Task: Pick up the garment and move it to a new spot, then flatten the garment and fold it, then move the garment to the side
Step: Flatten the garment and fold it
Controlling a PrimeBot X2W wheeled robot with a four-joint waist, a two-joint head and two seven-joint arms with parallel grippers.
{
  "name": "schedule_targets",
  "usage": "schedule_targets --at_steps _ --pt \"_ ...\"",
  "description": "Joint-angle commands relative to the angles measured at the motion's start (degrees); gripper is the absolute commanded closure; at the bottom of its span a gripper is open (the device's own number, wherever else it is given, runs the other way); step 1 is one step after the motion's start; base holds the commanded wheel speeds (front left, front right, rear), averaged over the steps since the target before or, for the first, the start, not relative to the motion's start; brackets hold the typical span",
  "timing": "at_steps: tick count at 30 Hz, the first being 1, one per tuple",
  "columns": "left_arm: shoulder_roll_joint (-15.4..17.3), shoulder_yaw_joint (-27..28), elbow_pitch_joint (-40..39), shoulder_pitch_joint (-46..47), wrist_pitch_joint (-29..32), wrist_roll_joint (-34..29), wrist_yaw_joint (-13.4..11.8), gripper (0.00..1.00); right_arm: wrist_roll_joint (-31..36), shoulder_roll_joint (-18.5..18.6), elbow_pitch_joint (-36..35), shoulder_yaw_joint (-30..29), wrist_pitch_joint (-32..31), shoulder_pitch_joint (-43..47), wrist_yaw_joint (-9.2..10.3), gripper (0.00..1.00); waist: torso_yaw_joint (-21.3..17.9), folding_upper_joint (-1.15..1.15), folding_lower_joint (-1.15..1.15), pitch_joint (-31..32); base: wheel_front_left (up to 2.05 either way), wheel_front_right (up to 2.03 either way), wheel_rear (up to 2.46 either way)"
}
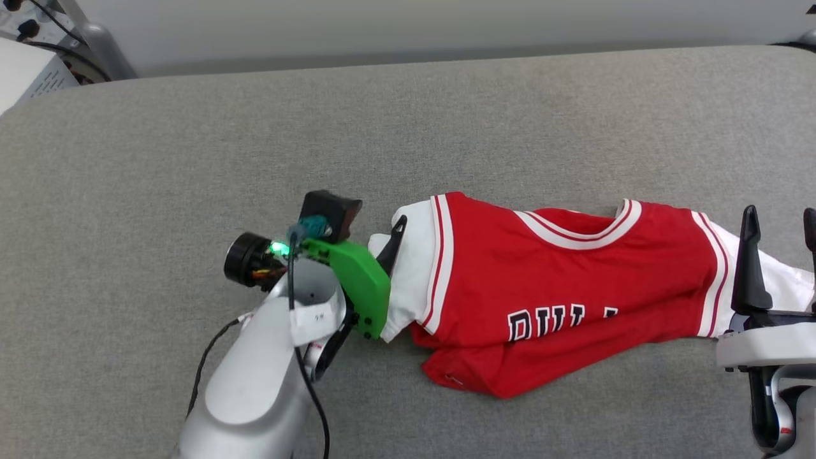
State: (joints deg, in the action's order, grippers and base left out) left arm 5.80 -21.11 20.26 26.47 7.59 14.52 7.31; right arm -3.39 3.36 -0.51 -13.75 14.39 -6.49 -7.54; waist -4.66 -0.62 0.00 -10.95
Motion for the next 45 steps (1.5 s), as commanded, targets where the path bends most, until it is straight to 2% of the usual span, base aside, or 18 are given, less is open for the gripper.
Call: schedule_targets --at_steps 1,4,8,19,20,21,24,27,29,31,37,45 --pt "0.9 -1.0 1.2 1.9 4.1 1.1 0.2 0.00 -1.0 -0.3 -0.4 0.2 0.3 0.3 0.05 0.00 -1.3 0.62 0.00 -2.1 0.00 0.00 0.00" --pt "2.9 -2.7 3.8 5.9 14.8 1.2 0.2 0.00 -1.5 -0.4 -0.6 0.9 0.4 -0.3 0.05 0.00 -2.2 0.62 0.00 -3.4 0.00 0.00 0.00" --pt "4.1 -4.0 5.4 8.9 22.1 0.4 0.1 0.00 -2.6 -0.4 -0.4 2.0 0.5 -1.0 0.05 0.00 -3.2 0.62 0.00 -5.4 0.00 0.00 0.00" --pt "6.2 -9.6 8.1 11.4 29.2 -0.1 0.1 0.00 -5.4 -0.5 0.3 4.4 0.6 -2.8 0.05 0.00 -4.6 0.62 0.00 -9.7 0.00 0.00 0.00" --pt "6.5 -10.3 8.4 11.2 29.8 -0.2 0.1 0.53 -5.5 -0.5 0.3 4.4 0.6 -2.9 0.05 0.00 -4.7 0.62 0.00 -9.7 0.00 0.00 0.00" --pt "6.8 -10.6 8.5 11.0 30.0 -0.1 0.1 1.00 -5.5 -0.5 0.3 4.4 0.6 -2.9 0.05 0.00 -4.6 0.62 0.00 -9.8 0.00 0.00 0.00" --pt "7.6 -11.0 8.6 9.9 29.1 0.3 0.0 1.00 -5.5 -0.5 0.6 4.0 0.6 -2.9 0.05 0.00 -4.3 0.62 0.00 -9.1 0.00 0.00 0.00" --pt "8.1 -9.8 8.1 8.7 25.3 0.5 -1.8 1.00 -5.2 -0.5 1.0 3.7 0.6 -2.8 0.05 0.00 -3.7 0.62 0.00 -7.8 0.00 0.00 0.00" --pt "8.4 -8.3 7.4 7.9 21.5 0.6 -3.7 1.00 -5.0 -0.5 1.2 3.4 0.6 -2.6 0.05 0.00 -3.2 0.62 0.00 -6.6 0.00 0.00 0.00" --pt "9.4 -7.0 6.7 6.9 16.8 -0.6 -6.7 1.00 -4.7 -0.5 1.5 3.1 0.6 -2.3 0.05 0.00 -2.4 0.62 0.00 -5.1 0.00 0.00 0.00" --pt "11.5 -2.7 3.9 2.4 8.9 1.0 -10.5 1.00 -4.2 -0.5 2.6 2.6 0.6 -1.0 0.05 0.00 -0.1 0.62 0.00 -1.5 0.00 0.00 0.00" --pt "15.5 0.6 0.4 -1.3 2.7 1.6 -12.5 1.00 -3.9 -0.5 3.8 3.3 0.6 -0.5 0.05 0.00 2.1 0.62 0.00 -0.4 0.00 0.00 0.00"
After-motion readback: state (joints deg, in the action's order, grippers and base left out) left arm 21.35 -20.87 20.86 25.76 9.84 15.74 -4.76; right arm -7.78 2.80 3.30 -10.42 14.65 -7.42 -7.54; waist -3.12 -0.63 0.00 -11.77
